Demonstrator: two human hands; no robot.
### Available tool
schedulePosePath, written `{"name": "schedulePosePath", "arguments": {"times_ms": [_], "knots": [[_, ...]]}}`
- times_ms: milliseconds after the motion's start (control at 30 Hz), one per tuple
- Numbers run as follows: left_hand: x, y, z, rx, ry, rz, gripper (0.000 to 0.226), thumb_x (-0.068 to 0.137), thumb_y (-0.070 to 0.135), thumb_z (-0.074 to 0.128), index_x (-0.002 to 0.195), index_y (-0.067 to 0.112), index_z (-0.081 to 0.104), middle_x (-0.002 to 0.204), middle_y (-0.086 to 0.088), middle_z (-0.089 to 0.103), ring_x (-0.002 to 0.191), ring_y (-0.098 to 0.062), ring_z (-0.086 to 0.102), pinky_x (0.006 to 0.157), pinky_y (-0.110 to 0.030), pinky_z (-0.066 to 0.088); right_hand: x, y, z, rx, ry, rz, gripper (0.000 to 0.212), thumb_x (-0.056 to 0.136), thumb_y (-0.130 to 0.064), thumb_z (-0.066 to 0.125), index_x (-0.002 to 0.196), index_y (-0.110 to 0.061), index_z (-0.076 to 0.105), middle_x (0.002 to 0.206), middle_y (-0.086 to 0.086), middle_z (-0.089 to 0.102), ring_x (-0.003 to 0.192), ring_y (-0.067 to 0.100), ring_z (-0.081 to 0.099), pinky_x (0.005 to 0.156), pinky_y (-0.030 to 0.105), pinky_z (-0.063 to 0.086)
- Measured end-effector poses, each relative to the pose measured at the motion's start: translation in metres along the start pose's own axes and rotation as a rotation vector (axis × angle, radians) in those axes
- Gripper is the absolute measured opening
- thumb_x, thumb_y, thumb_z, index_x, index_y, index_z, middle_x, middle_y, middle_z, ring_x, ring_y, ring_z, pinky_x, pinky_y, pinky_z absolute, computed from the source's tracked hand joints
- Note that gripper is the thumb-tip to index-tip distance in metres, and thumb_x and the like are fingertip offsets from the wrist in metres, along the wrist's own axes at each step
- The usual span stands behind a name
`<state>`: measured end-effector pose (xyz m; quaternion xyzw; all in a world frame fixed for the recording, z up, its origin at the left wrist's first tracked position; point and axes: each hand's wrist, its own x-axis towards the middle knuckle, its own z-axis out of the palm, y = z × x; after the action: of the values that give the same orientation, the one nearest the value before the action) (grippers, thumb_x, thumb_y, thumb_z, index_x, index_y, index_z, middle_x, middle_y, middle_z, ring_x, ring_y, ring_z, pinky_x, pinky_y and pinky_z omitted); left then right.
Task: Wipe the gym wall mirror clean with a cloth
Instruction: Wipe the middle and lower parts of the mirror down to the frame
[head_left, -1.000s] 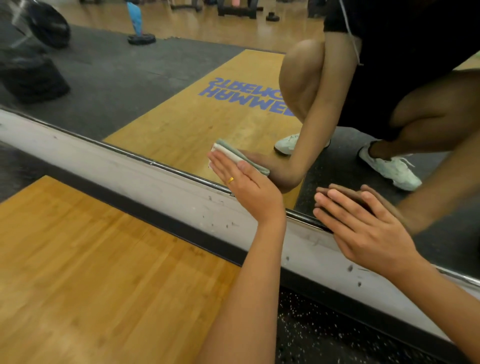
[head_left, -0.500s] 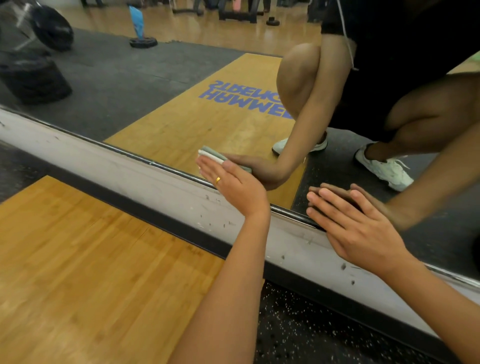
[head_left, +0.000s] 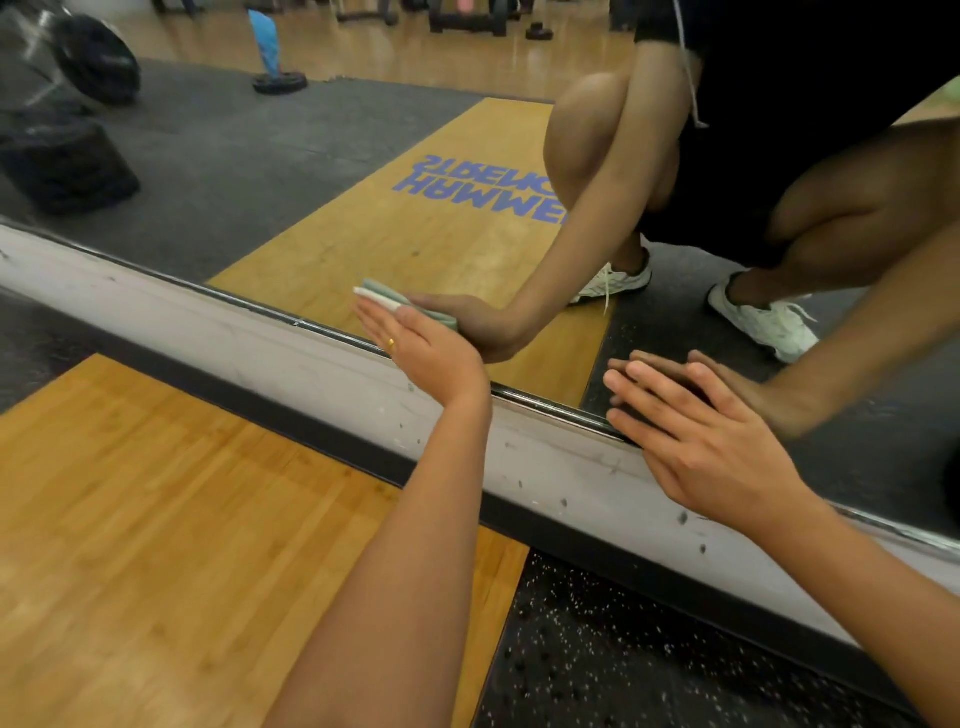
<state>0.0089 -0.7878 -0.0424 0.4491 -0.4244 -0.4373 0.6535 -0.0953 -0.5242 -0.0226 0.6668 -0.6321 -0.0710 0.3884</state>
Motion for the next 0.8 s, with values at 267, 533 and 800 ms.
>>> {"name": "schedulePosePath", "arguments": {"times_ms": [267,533,800], "knots": [[-0.013,-0.012,-0.005,0.106,-0.022,-0.102,0.054,0.113,0.028,0.023,0.165,0.017,0.016,0.173,0.001,0.014,0.159,-0.017,0.014,0.127,-0.031,0.019,0.004,-0.004,-0.002,0.074,-0.026,0.010,0.052,0.097,-0.027,0.040,0.145,-0.017,0.057,0.169,0.012,0.022,0.159,0.030,0.012,0.129,0.050,-0.002],[0.009,0.006,-0.034,0.245,-0.253,-0.354,0.055,0.112,0.038,0.020,0.166,0.032,0.011,0.168,-0.003,0.030,0.147,-0.029,0.039,0.123,-0.044,0.032,-0.006,0.008,-0.003,0.161,0.004,-0.070,0.055,0.092,-0.026,0.056,0.144,-0.011,0.058,0.166,0.016,0.023,0.157,0.033,0.012,0.128,0.050,-0.001],[-0.001,0.014,-0.028,0.161,-0.218,-0.344,0.086,0.085,0.074,0.021,0.164,0.039,0.015,0.163,0.000,0.038,0.140,-0.024,0.048,0.120,-0.043,0.037,-0.015,0.013,-0.009,0.197,-0.021,-0.011,0.070,0.089,-0.027,0.065,0.153,-0.009,0.043,0.170,0.016,0.013,0.159,0.031,0.003,0.129,0.049,-0.001]]}}
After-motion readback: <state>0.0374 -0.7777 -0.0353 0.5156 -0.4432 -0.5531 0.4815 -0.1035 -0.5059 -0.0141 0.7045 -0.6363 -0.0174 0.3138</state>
